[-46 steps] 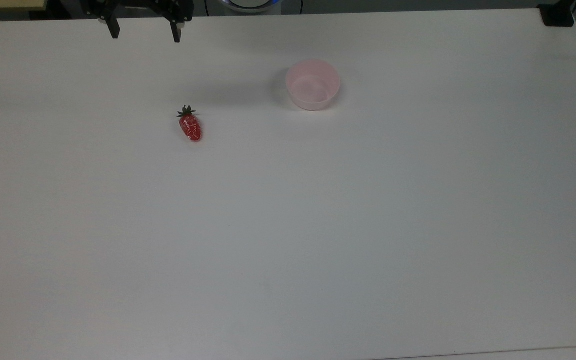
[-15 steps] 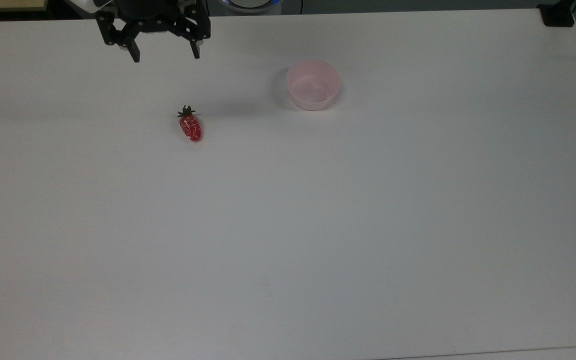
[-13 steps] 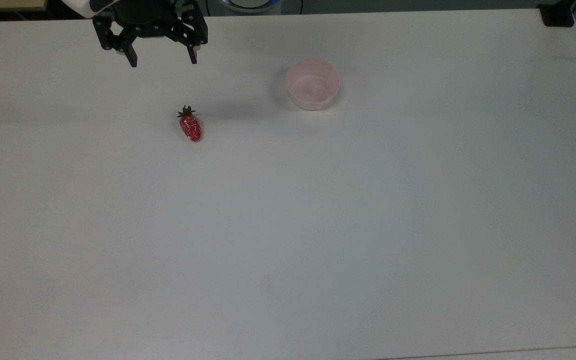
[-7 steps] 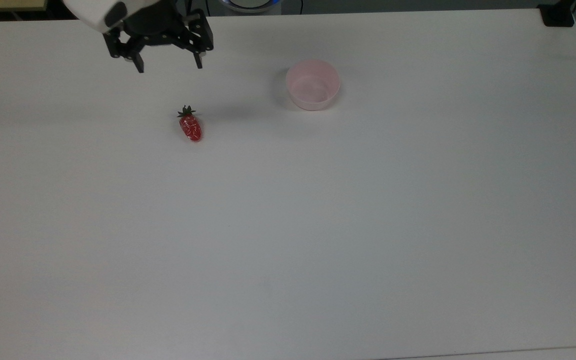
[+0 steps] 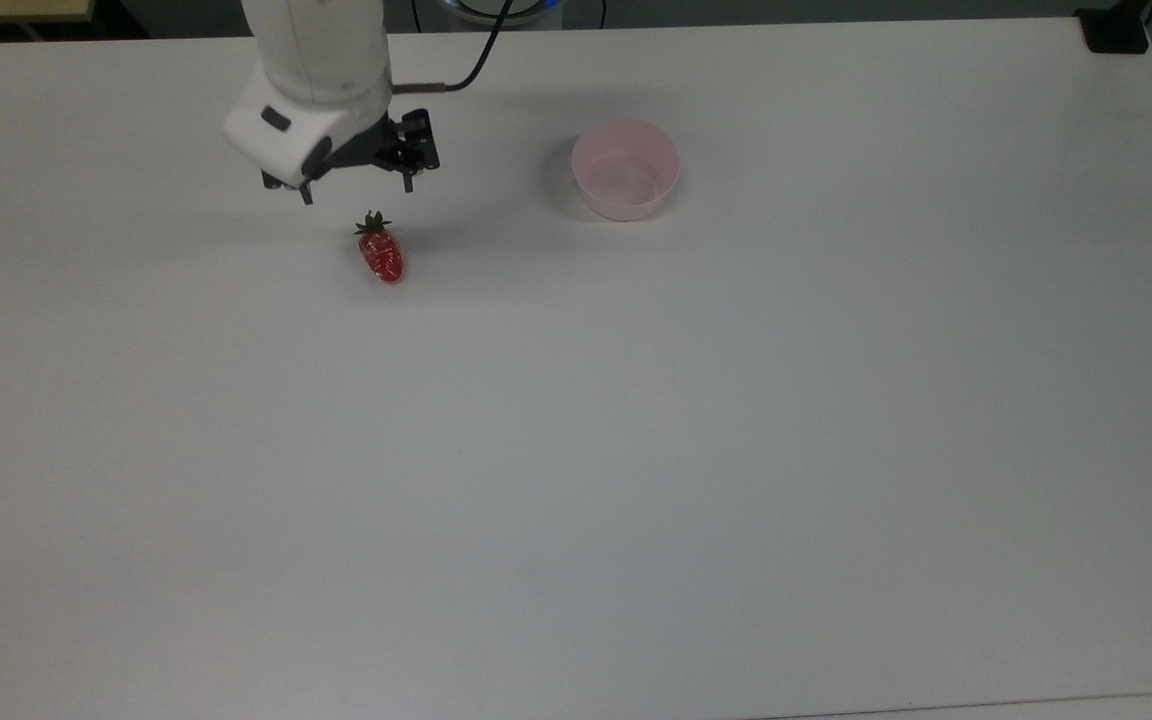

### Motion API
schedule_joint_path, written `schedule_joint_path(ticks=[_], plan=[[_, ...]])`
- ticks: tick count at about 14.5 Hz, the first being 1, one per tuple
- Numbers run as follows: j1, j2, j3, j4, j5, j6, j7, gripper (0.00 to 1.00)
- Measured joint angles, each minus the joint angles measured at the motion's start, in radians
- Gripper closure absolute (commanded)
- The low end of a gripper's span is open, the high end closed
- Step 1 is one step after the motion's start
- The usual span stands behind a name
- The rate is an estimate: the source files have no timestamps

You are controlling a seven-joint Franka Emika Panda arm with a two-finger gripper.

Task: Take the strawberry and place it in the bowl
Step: 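Lower the open gripper down over the red strawberry, then close the gripper on the red strawberry and lift it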

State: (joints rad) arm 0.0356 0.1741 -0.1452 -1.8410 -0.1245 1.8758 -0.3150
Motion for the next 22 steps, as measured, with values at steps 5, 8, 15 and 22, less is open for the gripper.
schedule_joint_path(ticks=[5,8,15,22], plan=[[0.023,0.068,-0.001,-0.101,-0.085,0.133,-0.072,0.15],[0.029,0.105,-0.001,-0.132,-0.102,0.205,-0.072,0.27],[0.036,0.139,-0.001,-0.131,-0.102,0.24,-0.076,0.71],[0.036,0.126,-0.013,-0.115,-0.102,0.242,-0.076,0.71]])
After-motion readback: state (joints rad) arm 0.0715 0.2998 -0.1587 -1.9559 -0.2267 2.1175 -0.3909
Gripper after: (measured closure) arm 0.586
